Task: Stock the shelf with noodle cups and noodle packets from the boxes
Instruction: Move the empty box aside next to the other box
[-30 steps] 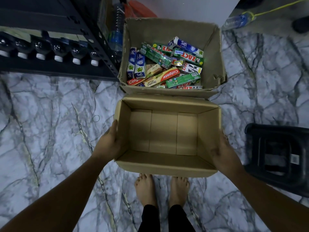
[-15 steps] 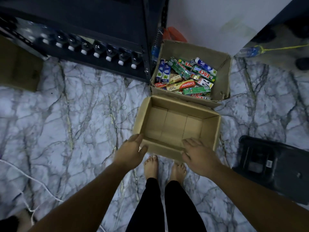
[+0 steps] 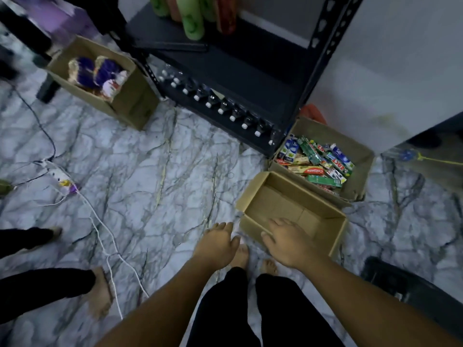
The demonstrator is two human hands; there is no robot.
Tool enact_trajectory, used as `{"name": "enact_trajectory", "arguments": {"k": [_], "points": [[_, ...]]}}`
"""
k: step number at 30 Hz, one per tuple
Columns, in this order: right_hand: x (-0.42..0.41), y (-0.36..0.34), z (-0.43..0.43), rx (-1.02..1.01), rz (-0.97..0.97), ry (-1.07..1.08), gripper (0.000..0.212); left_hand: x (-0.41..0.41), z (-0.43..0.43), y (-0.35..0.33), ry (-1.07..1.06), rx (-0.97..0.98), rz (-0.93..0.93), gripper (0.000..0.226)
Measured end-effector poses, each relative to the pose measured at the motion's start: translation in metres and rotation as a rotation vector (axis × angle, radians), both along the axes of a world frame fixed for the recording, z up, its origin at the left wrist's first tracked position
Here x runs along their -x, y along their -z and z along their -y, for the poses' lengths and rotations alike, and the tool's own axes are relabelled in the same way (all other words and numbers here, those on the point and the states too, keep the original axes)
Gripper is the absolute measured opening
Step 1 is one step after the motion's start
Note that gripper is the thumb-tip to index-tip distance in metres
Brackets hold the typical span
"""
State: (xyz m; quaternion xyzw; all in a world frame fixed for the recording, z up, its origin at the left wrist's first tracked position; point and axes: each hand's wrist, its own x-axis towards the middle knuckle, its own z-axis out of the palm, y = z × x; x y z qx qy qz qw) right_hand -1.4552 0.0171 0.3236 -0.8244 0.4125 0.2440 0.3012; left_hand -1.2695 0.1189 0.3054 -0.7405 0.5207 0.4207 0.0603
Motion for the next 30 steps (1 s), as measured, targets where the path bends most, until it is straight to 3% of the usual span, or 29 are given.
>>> {"name": "enact_trajectory", "arguments": {"k": [18, 22, 30], "points": [[-0.122, -0.087, -0.048, -0.008, 0.134, -0.452, 0.054, -0.074, -0.126, -0.08, -0.535, 0.018, 0.034, 0.054], [-0.17, -0.092, -0.058, 0.0, 0.102, -0.527, 0.047, -0.116, -0.142, -0.085, -0.598, 0.058, 0.047, 0.056], [-0.302, -0.099, -0.068, 0.047, 0.061, -0.586, 0.058, -0.227, -0.173, -0.081, -0.613, 0.045, 0.066, 0.059]]}}
